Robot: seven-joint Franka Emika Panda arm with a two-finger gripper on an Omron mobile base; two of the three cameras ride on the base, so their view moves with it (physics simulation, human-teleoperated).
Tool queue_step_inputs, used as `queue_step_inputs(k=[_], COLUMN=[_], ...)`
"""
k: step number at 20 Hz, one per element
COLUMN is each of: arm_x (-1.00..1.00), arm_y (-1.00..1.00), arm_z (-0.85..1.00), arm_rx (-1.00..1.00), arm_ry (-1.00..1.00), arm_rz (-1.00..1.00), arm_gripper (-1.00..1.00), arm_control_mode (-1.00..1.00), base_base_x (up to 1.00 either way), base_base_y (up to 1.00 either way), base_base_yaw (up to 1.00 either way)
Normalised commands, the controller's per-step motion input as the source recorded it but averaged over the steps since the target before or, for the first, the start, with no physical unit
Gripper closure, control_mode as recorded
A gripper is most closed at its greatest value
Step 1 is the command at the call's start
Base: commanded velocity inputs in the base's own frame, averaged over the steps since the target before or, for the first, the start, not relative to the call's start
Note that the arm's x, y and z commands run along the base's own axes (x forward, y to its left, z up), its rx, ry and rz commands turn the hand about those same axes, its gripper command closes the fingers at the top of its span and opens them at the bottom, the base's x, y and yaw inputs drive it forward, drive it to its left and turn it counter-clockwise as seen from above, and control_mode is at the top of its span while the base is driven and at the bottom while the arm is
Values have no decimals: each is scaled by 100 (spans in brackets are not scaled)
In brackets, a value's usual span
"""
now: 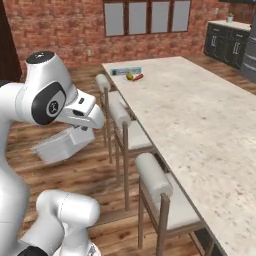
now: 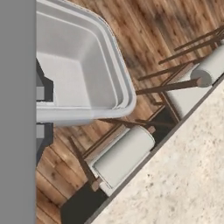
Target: Retrieve the tupperware and aluminum foil from the cabinet and place them on the dining counter near the plate with lemon and carrot to prepare for storing leftovers.
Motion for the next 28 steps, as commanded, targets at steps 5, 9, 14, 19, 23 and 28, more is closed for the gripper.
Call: queue_step_inputs(k=[5, 9, 14, 19, 23, 28], arm_x=[0, 0, 0, 0, 0, 0], arm_y=[0, 0, 0, 0, 0, 0], arm_z=[0, 0, 0, 0, 0, 0], arm_rx=[0, 0, 0, 0, 0, 0], arm_ry=[0, 0, 0, 0, 0, 0], arm_rz=[0, 0, 0, 0, 0, 0], arm_gripper=[100, 100, 100, 100, 100, 100], arm_control_mode=[100, 100, 100, 100, 100, 100], base_base_x=[94, 94, 97, 99, 93, 84], base_base_y=[85, 100, 100, 100, 100, 100], base_base_yaw=[-45, -44, -43, -43, -42, -40])
